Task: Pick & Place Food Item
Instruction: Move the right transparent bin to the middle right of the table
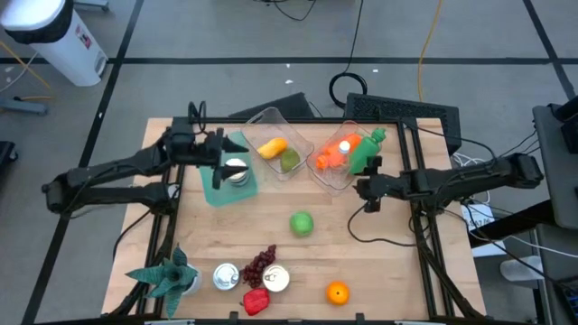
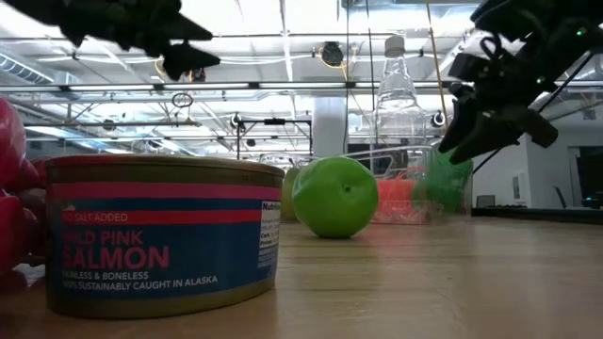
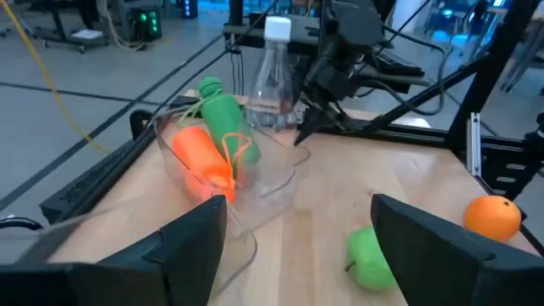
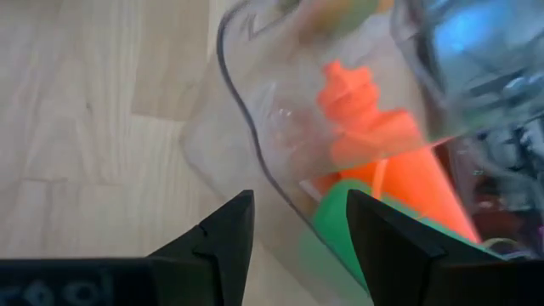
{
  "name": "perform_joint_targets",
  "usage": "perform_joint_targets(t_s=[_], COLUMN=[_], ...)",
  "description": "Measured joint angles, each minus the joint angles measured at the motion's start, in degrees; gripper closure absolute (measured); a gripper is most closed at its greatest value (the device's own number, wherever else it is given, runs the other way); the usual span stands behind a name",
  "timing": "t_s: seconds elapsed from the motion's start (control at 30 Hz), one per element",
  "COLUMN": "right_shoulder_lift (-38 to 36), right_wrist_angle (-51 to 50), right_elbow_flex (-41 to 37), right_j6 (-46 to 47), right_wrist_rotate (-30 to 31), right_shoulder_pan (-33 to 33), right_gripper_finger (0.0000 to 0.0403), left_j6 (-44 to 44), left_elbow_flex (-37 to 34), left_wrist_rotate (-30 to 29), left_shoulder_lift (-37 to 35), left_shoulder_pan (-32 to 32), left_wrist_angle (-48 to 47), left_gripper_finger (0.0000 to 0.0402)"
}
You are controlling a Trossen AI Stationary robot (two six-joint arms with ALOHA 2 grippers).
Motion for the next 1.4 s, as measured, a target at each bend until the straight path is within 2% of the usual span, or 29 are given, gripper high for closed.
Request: perform_joint_targets(t_s=[0.13, 0.37, 0.77, 0.83, 1.07, 1.4], right_shoulder_lift=[1.5, 3.7, 7.4, 7.4, 7.8, 8.9], right_wrist_angle=[0.2, 2.4, 4.2, 4.8, 5.5, 5.6], right_elbow_flex=[0.0, 0.0, 0.0, 0.0, 0.0, 0.1], right_j6=[-1.2, -4.6, -11.4, -12.2, -12.1, -14.1], right_wrist_rotate=[-2.5, -8.1, -8.4, -9.9, -16.9, -18.9], right_shoulder_pan=[-2.7, -5.3, -7.9, -8.8, -13.1, -13.9], right_gripper_finger=[0.0226, 0.0227, 0.0227, 0.0229, 0.0266, 0.0325], left_j6=[0.0, 1.3, -0.1, -0.4, -1.3, -2.1], left_elbow_flex=[-3.7, -3.8, -3.8, -3.8, -3.8, -3.8], left_wrist_rotate=[0.1, 1.1, 1.8, 1.8, 1.9, 2.2], left_shoulder_lift=[-1.4, -1.2, -1.3, -1.3, -1.3, -1.3], left_shoulder_pan=[-0.3, -0.3, -0.3, -0.3, -0.3, -0.3], left_wrist_angle=[4.4, 4.2, 4.1, 4.2, 4.2, 4.3], left_gripper_finger=[0.0106, 0.0106, 0.0105, 0.0105, 0.0105, 0.0105])
